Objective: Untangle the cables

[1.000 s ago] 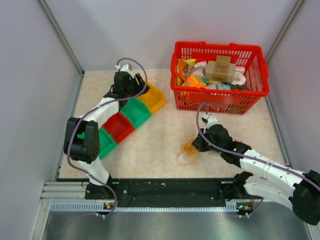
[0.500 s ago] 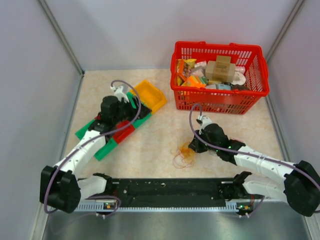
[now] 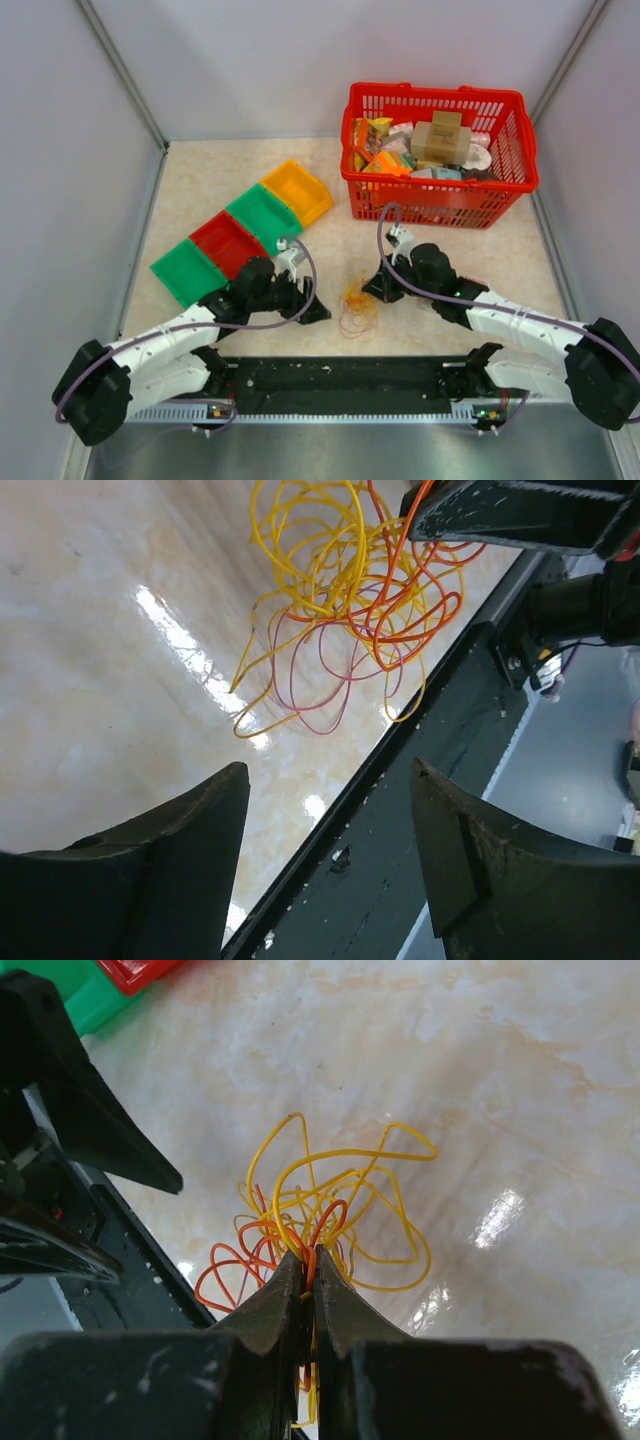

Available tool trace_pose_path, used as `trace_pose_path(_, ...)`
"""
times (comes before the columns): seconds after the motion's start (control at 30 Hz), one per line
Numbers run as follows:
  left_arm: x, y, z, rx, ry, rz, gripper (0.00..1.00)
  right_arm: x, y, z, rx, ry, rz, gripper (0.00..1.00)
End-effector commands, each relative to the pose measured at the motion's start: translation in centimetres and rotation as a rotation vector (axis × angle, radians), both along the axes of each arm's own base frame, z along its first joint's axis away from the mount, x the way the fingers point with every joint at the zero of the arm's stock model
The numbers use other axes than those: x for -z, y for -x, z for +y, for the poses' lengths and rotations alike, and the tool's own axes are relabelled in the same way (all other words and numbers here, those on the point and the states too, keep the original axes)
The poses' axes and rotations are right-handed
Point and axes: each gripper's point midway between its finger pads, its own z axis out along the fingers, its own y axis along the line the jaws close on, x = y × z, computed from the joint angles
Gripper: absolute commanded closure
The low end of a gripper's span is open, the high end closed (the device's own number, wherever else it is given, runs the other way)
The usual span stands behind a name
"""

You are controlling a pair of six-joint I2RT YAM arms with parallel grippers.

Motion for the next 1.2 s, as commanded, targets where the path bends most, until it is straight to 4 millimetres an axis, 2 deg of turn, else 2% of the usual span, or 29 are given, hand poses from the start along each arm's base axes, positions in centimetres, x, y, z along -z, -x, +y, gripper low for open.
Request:
trace_pose_path(0.0,0.4,-1.3,-1.7,-0.023,-0.120,-0.126,0.30,-1.4,-0.1,1.0,-0.024,-0.083,-0.018,1.00)
trace_pose_path(0.07,1.3,-1.4,-1.8,-0.022,-0.217,-0.154,0.32,-1.1,0.1,0.9,-0.021,-0.080,-0.009,1.00)
trace_pose_path(0.2,2.6,-1.3,-3.0,0.007,-0.207,-0.146,0.38,-0.9,0.4,0.8,-0.025,-0.078,0.001,1.00)
trace_pose_path(0.27,3.3,-1.7,-3.0,-0.008,-0.230,-0.142,0.52,-0.9,0.4,0.7,-0.019,-0.079,-0.001,1.00)
trace_pose_path(0.33,4.0,-2.2,-2.9,-0.024,-0.260,-0.142,0.59,-0.9,0.3,0.6,-0.012,-0.079,-0.005,1.00)
trace_pose_path(0.43,4.4,-2.8,-2.9,-0.045,-0.291,-0.154,0.58,-0.9,0.4,0.5,-0.010,-0.081,-0.005,1.00)
trace_pose_path(0.5,4.1,-3.1,-3.0,-0.051,-0.287,-0.171,0.45,-0.9,0.4,0.5,-0.011,-0.080,-0.007,1.00)
trace_pose_path(0.57,3.9,-3.3,-3.4,-0.040,-0.276,-0.182,0.40,-0.9,0.4,0.5,-0.010,-0.081,-0.005,1.00)
trace_pose_path(0.77,3.5,-3.3,-5.6,0.016,-0.217,-0.174,0.45,-1.1,0.5,0.5,-0.010,-0.095,-0.005,1.00)
trace_pose_path(0.97,3.9,-4.6,-5.8,-0.011,-0.258,-0.199,0.60,-1.7,0.7,0.6,-0.011,-0.116,-0.011,1.00)
trace_pose_path(1.13,3.4,-4.8,-4.7,-0.045,-0.289,-0.210,0.98,-1.4,0.3,-0.2,0.031,-0.082,-0.018,1.00)
trace_pose_path(1.17,3.1,-4.7,-4.2,-0.059,-0.291,-0.217,1.00,-1.1,-0.1,-0.7,0.065,-0.059,-0.018,1.00)
